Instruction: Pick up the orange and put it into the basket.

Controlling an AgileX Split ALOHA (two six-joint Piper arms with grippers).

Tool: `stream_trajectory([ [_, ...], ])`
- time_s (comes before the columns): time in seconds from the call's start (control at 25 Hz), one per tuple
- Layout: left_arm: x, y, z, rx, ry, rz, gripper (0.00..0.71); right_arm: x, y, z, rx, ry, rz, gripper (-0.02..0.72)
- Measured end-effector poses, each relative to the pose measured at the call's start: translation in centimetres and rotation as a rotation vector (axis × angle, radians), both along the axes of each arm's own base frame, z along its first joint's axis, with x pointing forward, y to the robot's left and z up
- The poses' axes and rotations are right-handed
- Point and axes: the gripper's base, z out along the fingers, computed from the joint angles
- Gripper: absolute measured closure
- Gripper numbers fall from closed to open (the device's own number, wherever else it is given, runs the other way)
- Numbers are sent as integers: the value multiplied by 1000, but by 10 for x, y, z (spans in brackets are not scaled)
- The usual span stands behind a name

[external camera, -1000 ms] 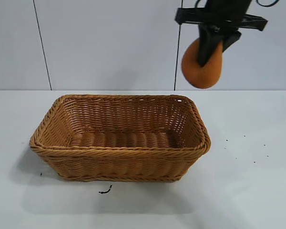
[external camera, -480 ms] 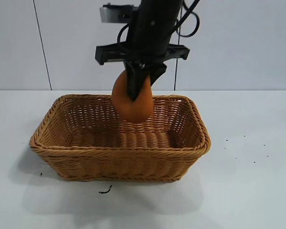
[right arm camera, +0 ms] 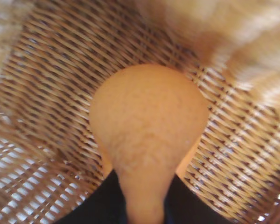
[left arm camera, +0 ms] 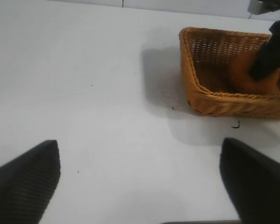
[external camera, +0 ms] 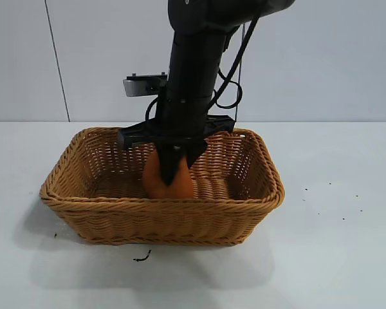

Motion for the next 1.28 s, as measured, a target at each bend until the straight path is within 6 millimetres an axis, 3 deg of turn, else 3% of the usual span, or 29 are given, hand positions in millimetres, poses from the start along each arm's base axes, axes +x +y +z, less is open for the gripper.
stream_trajectory([
  [0.12,0,0,0,0,0,0,44,0,0,4,3,-4,0,128],
  [0.2,0,0,0,0,0,0,44,0,0,14,4,-7,4,59],
  [0.48,0,0,0,0,0,0,44,13,-1,84,0,-129,-9,10],
  [0.64,0,0,0,0,0,0,44,29,-21,103,-5,-196,-71,10],
  [0.84,0,0,0,0,0,0,44,61,-86,103,-36,-195,-218,10],
  [1.0,0,0,0,0,0,0,44,85,-160,103,-53,-193,-387,10],
  [1.2,0,0,0,0,0,0,44,98,-244,103,-33,-175,-577,10],
  [1.28,0,0,0,0,0,0,44,98,-262,102,-14,-165,-621,10],
])
